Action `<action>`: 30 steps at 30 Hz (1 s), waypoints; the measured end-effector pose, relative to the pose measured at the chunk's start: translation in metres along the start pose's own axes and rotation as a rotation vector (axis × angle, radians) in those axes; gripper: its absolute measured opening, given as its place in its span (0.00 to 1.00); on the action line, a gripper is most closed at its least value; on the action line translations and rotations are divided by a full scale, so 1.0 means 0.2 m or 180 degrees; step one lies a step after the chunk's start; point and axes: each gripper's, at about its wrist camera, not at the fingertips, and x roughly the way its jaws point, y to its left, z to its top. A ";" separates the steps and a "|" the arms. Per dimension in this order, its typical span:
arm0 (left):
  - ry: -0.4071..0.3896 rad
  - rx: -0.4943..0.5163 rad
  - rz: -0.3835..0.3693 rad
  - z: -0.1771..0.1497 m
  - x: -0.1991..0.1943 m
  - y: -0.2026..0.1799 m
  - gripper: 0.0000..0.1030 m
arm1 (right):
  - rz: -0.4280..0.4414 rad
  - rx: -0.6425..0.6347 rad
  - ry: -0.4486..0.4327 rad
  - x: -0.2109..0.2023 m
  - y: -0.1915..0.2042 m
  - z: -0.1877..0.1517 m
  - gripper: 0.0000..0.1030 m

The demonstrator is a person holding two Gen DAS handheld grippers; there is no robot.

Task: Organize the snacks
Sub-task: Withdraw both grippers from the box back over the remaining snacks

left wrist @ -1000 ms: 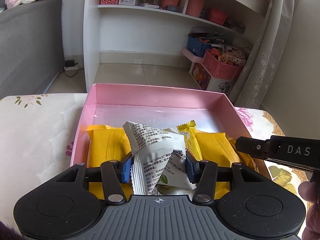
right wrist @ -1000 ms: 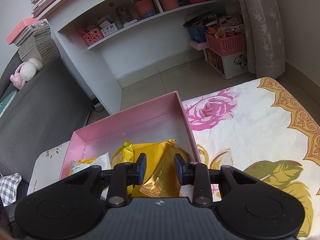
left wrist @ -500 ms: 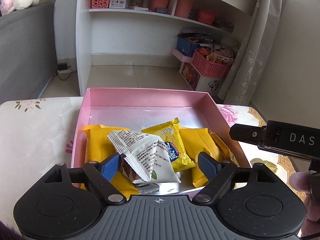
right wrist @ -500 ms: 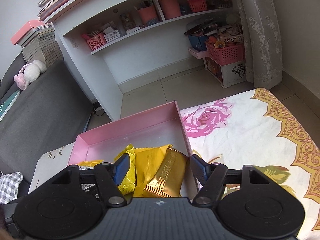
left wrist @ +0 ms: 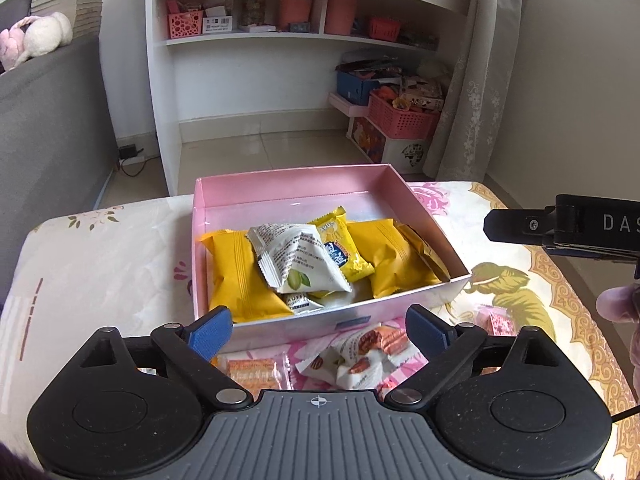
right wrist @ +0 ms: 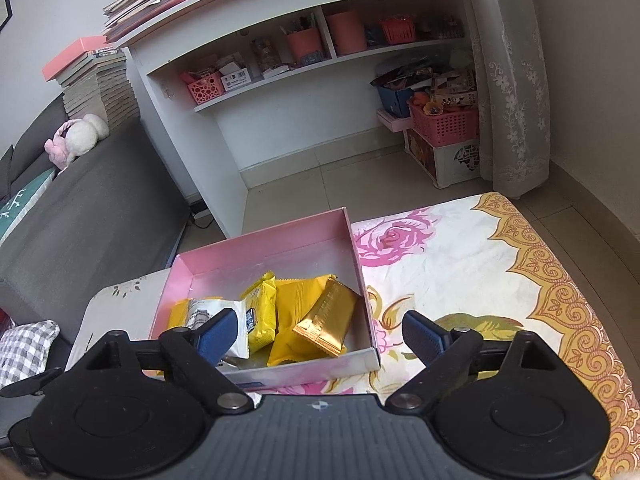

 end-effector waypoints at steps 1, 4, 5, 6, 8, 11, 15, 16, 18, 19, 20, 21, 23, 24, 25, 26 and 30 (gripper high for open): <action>0.0010 0.0020 0.0004 -0.01 -0.02 0.00 0.93 | -0.0007 -0.0018 0.0001 -0.02 0.00 -0.01 0.82; 0.0058 0.0045 0.0027 -0.04 -0.09 0.01 0.94 | -0.0006 -0.0070 0.0035 -0.07 0.03 -0.03 0.85; 0.0076 0.0041 0.0038 -0.06 -0.11 0.01 0.95 | -0.0003 -0.0090 0.0046 -0.08 0.03 -0.04 0.86; 0.0097 0.0043 0.0040 -0.08 -0.13 0.02 0.95 | -0.0003 -0.0106 0.0050 -0.10 0.04 -0.05 0.87; 0.0134 0.0048 0.0035 -0.11 -0.16 0.02 0.96 | 0.0021 -0.0131 0.0068 -0.13 0.06 -0.08 0.88; 0.0139 0.0016 0.0027 -0.16 -0.20 0.05 0.96 | 0.0090 -0.0165 0.0094 -0.16 0.09 -0.12 0.90; 0.0072 -0.0015 -0.0016 -0.24 -0.24 0.10 0.96 | 0.0147 -0.0216 0.0045 -0.19 0.12 -0.19 0.91; 0.0058 0.0002 -0.0010 -0.26 -0.25 0.10 0.96 | 0.0156 -0.0233 0.0048 -0.19 0.13 -0.21 0.91; 0.0048 0.0039 0.0009 -0.29 -0.25 0.12 0.96 | 0.0169 -0.0304 0.0077 -0.19 0.14 -0.24 0.91; 0.0047 0.0051 0.0013 -0.31 -0.25 0.13 0.96 | 0.0175 -0.0351 0.0083 -0.19 0.15 -0.25 0.91; 0.0047 0.0059 0.0023 -0.32 -0.25 0.15 0.96 | 0.0180 -0.0393 0.0079 -0.19 0.15 -0.26 0.91; 0.0049 0.0061 0.0035 -0.34 -0.26 0.17 0.96 | 0.0183 -0.0450 0.0066 -0.19 0.16 -0.27 0.91; 0.0053 0.0044 0.0050 -0.37 -0.26 0.21 0.96 | 0.0161 -0.0515 0.0037 -0.20 0.16 -0.30 0.91; 0.0053 0.0034 0.0054 -0.39 -0.27 0.23 0.96 | 0.0152 -0.0524 0.0023 -0.21 0.15 -0.31 0.92; 0.0055 0.0024 0.0063 -0.41 -0.27 0.25 0.96 | 0.0153 -0.0520 0.0015 -0.21 0.14 -0.31 0.92; 0.0052 0.0012 0.0074 -0.42 -0.27 0.27 0.96 | 0.0161 -0.0508 0.0011 -0.22 0.13 -0.32 0.93; 0.0071 -0.0064 0.0087 -0.48 -0.27 0.34 0.96 | 0.0211 -0.0467 0.0019 -0.23 0.08 -0.34 0.93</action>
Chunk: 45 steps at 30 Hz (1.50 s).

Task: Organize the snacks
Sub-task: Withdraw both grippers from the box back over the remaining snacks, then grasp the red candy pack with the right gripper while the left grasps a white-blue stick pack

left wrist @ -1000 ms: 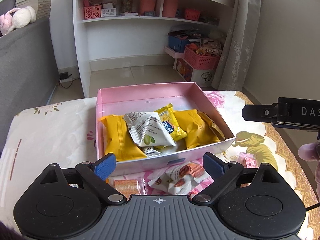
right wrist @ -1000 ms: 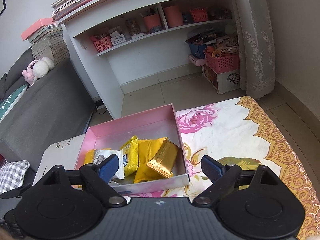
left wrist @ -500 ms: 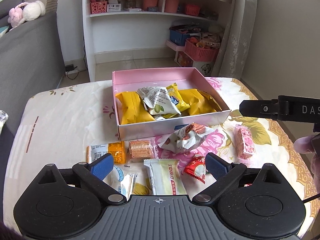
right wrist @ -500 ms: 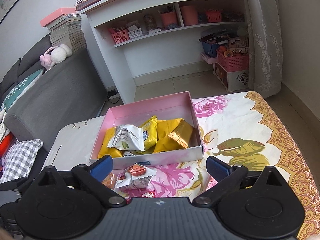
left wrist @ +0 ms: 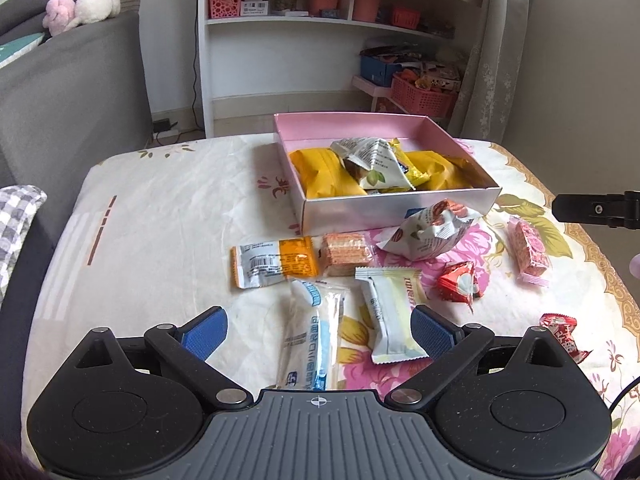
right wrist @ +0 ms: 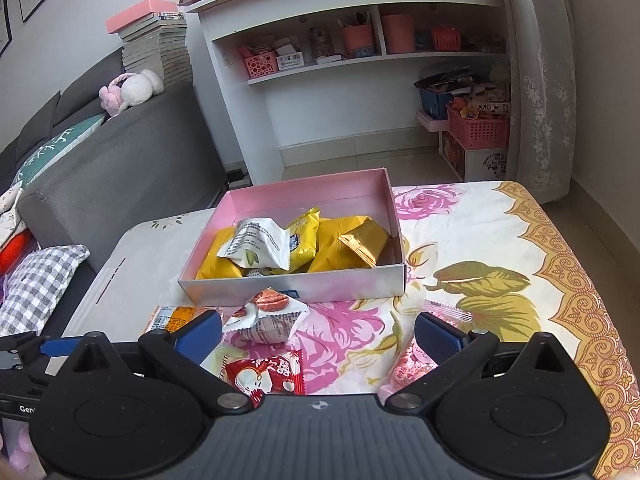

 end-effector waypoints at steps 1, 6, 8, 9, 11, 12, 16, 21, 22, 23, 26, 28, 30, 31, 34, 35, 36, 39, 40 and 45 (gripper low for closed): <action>0.0014 -0.0018 -0.0001 -0.01 0.00 0.01 0.96 | 0.0001 -0.0012 0.0019 0.00 -0.01 -0.01 0.93; 0.0030 -0.0001 0.0015 -0.04 0.01 0.04 0.96 | -0.0037 -0.0196 0.0091 0.00 -0.01 -0.06 0.93; 0.0024 0.0029 0.0017 -0.05 0.01 0.04 0.96 | -0.0054 -0.0271 0.0117 0.00 -0.01 -0.08 0.93; 0.0017 0.0045 0.0009 -0.06 0.01 0.04 0.96 | -0.0060 -0.0303 0.0139 0.00 -0.01 -0.09 0.93; 0.0007 0.0076 -0.0008 -0.06 0.01 0.04 0.96 | -0.0092 -0.0349 0.0168 0.00 -0.02 -0.11 0.93; 0.0009 0.0095 -0.0015 -0.07 0.02 0.03 0.96 | -0.0114 -0.0368 0.0188 0.00 -0.03 -0.12 0.93; 0.0085 0.0151 -0.0056 -0.09 0.05 0.01 0.96 | -0.0245 -0.0368 0.0333 0.01 -0.05 -0.14 0.93; 0.0132 0.0257 -0.0055 -0.11 0.10 0.00 0.96 | -0.0387 -0.0130 0.0721 0.06 -0.10 -0.18 0.93; 0.0143 0.0258 -0.0056 -0.11 0.11 0.00 0.96 | -0.0402 -0.0055 0.0851 0.08 -0.11 -0.20 0.93; 0.0155 0.0251 -0.0059 -0.11 0.12 0.01 0.96 | -0.0402 0.0002 0.0949 0.10 -0.11 -0.21 0.93; 0.0220 0.0191 -0.0072 -0.10 0.16 0.02 0.95 | -0.0337 0.0202 0.1232 0.15 -0.13 -0.25 0.93; 0.0261 0.0122 -0.0061 -0.10 0.18 0.03 0.94 | -0.0290 0.0333 0.1382 0.18 -0.13 -0.27 0.90; 0.0300 0.0055 -0.0051 -0.09 0.21 0.04 0.94 | -0.0272 0.0462 0.1521 0.20 -0.14 -0.30 0.90; 0.0315 0.0029 -0.0045 -0.08 0.22 0.05 0.92 | -0.0256 0.0516 0.1569 0.21 -0.14 -0.31 0.92; 0.0353 0.0016 -0.0026 -0.07 0.24 0.04 0.85 | -0.0334 0.0410 0.1561 0.21 -0.10 -0.32 0.89; 0.0364 0.0025 -0.0009 -0.07 0.25 0.04 0.83 | -0.0374 0.0369 0.1554 0.21 -0.09 -0.32 0.88; 0.0391 0.0037 0.0011 -0.07 0.26 0.04 0.76 | -0.0436 0.0297 0.1543 0.21 -0.07 -0.32 0.83; 0.0470 0.0054 0.0080 -0.08 0.28 0.03 0.60 | -0.0584 0.0014 0.1487 0.21 0.00 -0.34 0.67; 0.0460 0.0091 0.0113 -0.08 0.28 0.03 0.55 | -0.0625 -0.0079 0.1466 0.21 0.02 -0.34 0.59; 0.0465 0.0093 0.0097 -0.07 0.27 0.04 0.36 | -0.0561 -0.0245 0.1373 0.20 0.09 -0.34 0.30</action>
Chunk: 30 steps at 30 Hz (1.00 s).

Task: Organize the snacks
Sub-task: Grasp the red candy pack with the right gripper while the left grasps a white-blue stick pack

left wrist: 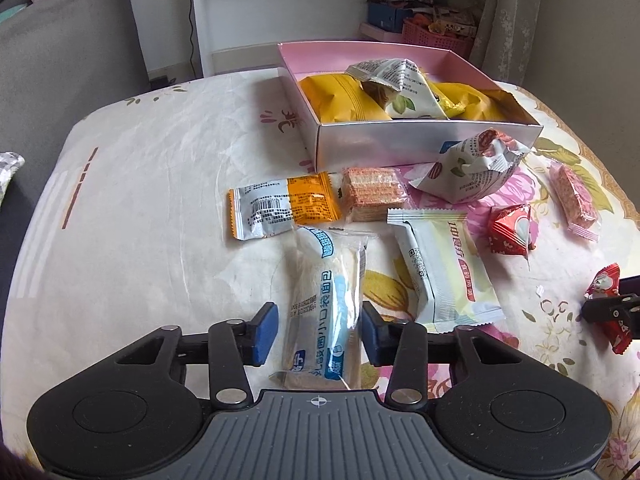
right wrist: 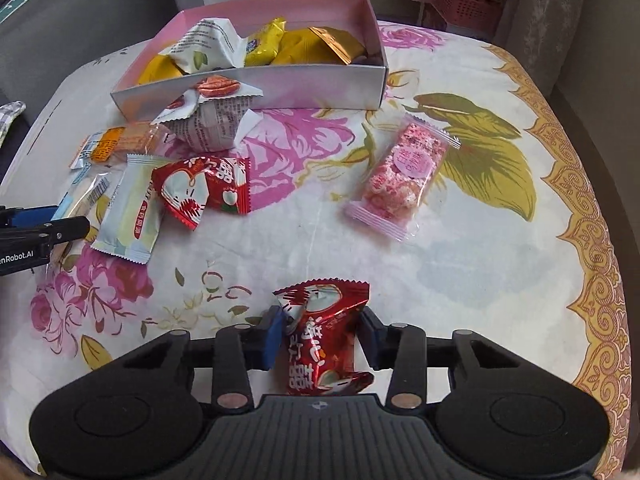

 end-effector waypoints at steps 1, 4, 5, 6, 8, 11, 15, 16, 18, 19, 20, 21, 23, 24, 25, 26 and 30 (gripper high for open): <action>0.0001 -0.0011 -0.0002 0.00 0.00 0.00 0.32 | 0.0006 0.0001 -0.0002 0.00 -0.01 0.01 0.30; 0.0010 -0.0045 0.0002 0.00 -0.01 0.01 0.27 | 0.0034 0.0014 -0.0002 0.01 -0.01 0.02 0.30; 0.0010 -0.0060 0.0004 0.00 -0.01 0.01 0.24 | 0.0048 0.0021 -0.0003 0.00 -0.03 0.03 0.30; 0.0011 -0.0080 0.0000 0.00 -0.01 0.01 0.20 | 0.0061 0.0030 -0.0004 0.00 -0.04 0.04 0.30; 0.0009 -0.0124 -0.0008 0.01 -0.02 0.02 0.18 | 0.0086 0.0049 -0.0005 0.01 -0.05 0.05 0.30; 0.0002 -0.0187 -0.0050 0.01 -0.03 0.03 0.17 | 0.0126 0.0085 -0.0004 0.01 -0.06 0.06 0.30; 0.0011 -0.0233 -0.0090 0.02 -0.04 0.04 0.17 | 0.0157 0.0130 -0.0011 0.01 -0.07 0.07 0.30; 0.0010 -0.0241 -0.0092 0.02 -0.04 0.04 0.17 | 0.0169 0.0144 -0.0018 0.00 -0.07 0.07 0.30; 0.0004 -0.0256 -0.0093 0.02 -0.05 0.04 0.17 | 0.0191 0.0163 -0.0050 -0.01 -0.07 0.08 0.30; -0.0001 -0.0264 -0.0096 0.03 -0.05 0.04 0.17 | 0.0197 0.0163 -0.0066 -0.01 -0.08 0.08 0.30; -0.0013 -0.0277 -0.0101 0.03 -0.05 0.04 0.17 | 0.0205 0.0164 -0.0082 -0.02 -0.08 0.08 0.30; -0.0025 -0.0288 -0.0110 0.03 -0.06 0.04 0.17 | 0.0213 0.0167 -0.0092 -0.03 -0.08 0.08 0.30; -0.0052 -0.0305 -0.0119 0.04 -0.08 0.04 0.17 | 0.0228 0.0185 -0.0103 -0.03 -0.08 0.08 0.30; -0.0066 -0.0309 -0.0119 0.04 -0.08 0.04 0.17 | 0.0235 0.0196 -0.0106 -0.03 -0.08 0.08 0.30; -0.0077 -0.0314 -0.0119 0.04 -0.09 0.04 0.17 | 0.0242 0.0209 -0.0110 -0.04 -0.09 0.09 0.30; -0.0088 -0.0325 -0.0120 0.05 -0.10 0.05 0.17 | 0.0248 0.0223 -0.0113 -0.04 -0.09 0.09 0.30; -0.0114 -0.0396 -0.0128 0.06 -0.12 0.07 0.17 | 0.0287 0.0281 -0.0132 -0.05 -0.10 0.11 0.30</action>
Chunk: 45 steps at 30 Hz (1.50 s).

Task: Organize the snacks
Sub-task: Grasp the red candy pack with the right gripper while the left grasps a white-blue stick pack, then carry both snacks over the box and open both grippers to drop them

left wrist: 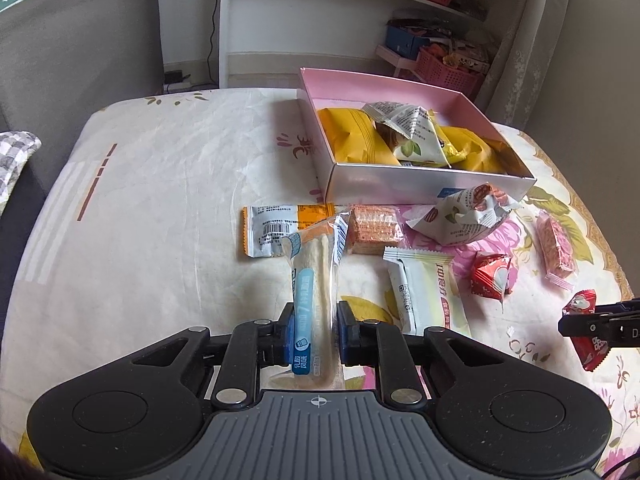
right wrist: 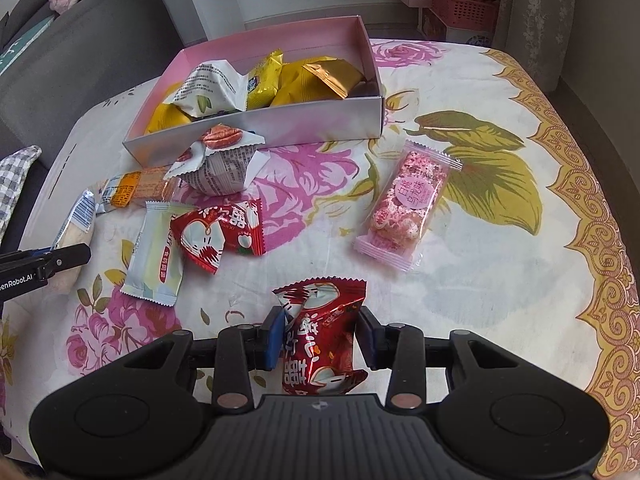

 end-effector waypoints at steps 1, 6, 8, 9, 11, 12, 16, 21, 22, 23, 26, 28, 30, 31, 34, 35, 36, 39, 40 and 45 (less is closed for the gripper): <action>-0.0009 -0.0016 -0.0004 0.01 -0.01 0.00 0.17 | 0.0006 0.0013 -0.0010 0.00 0.00 0.01 0.30; -0.0085 -0.0098 -0.0039 0.05 -0.04 0.01 0.17 | 0.0050 0.0118 -0.0078 -0.02 -0.01 0.06 0.30; -0.0116 -0.0127 -0.0053 0.07 -0.05 0.00 0.17 | 0.0079 0.0161 -0.0110 -0.03 -0.01 0.09 0.30; -0.0128 -0.0140 -0.0062 0.08 -0.05 0.00 0.17 | 0.0094 0.0184 -0.0129 -0.04 -0.01 0.11 0.30; -0.0154 -0.0159 -0.0076 0.10 -0.06 -0.01 0.17 | 0.0124 0.0228 -0.0160 -0.04 -0.01 0.14 0.30; -0.0167 -0.0167 -0.0084 0.11 -0.06 -0.02 0.17 | 0.0141 0.0256 -0.0173 -0.05 -0.01 0.15 0.30; -0.0221 -0.0210 -0.0122 0.16 -0.07 -0.05 0.17 | 0.0210 0.0376 -0.0223 -0.05 0.00 0.22 0.30; -0.0293 -0.0291 -0.0170 0.22 -0.06 -0.09 0.17 | 0.0267 0.0510 -0.0299 -0.04 0.01 0.29 0.30; -0.0319 -0.0301 -0.0173 0.24 -0.05 -0.09 0.17 | 0.0266 0.0516 -0.0330 -0.04 0.02 0.31 0.30; -0.0341 -0.0307 -0.0168 0.25 -0.04 -0.10 0.17 | 0.0260 0.0517 -0.0352 -0.04 0.03 0.32 0.30; -0.0368 -0.0368 -0.0167 0.28 -0.01 -0.12 0.17 | 0.0306 0.0533 -0.0434 -0.04 0.05 0.36 0.30; -0.0375 -0.0424 -0.0169 0.31 0.01 -0.13 0.17 | 0.0351 0.0562 -0.0476 -0.03 0.07 0.39 0.30; -0.0400 -0.0467 -0.0160 0.35 0.03 -0.14 0.17 | 0.0377 0.0592 -0.0506 -0.03 0.08 0.41 0.30; -0.0415 -0.0474 -0.0164 0.37 0.05 -0.14 0.17 | 0.0386 0.0611 -0.0518 -0.03 0.08 0.43 0.30; -0.0440 -0.0432 -0.0139 0.44 0.08 -0.16 0.17 | 0.0447 0.0709 -0.0586 -0.02 0.08 0.49 0.30; -0.0450 -0.0409 -0.0127 0.46 0.10 -0.17 0.17 | 0.0476 0.0734 -0.0609 -0.01 0.07 0.51 0.30; -0.0463 -0.0382 -0.0114 0.49 0.11 -0.18 0.17 | 0.0489 0.0743 -0.0631 -0.01 0.07 0.54 0.30; -0.0508 -0.0298 -0.0118 0.58 0.16 -0.21 0.17 | 0.0438 0.0692 -0.0725 0.02 0.06 0.62 0.30; -0.0517 -0.0275 -0.0115 0.61 0.19 -0.22 0.17 | 0.0432 0.0685 -0.0761 0.03 0.06 0.64 0.30; -0.0485 -0.0177 -0.0203 0.75 0.33 -0.26 0.17 | 0.0484 0.0790 -0.0919 0.10 -0.02 0.78 0.30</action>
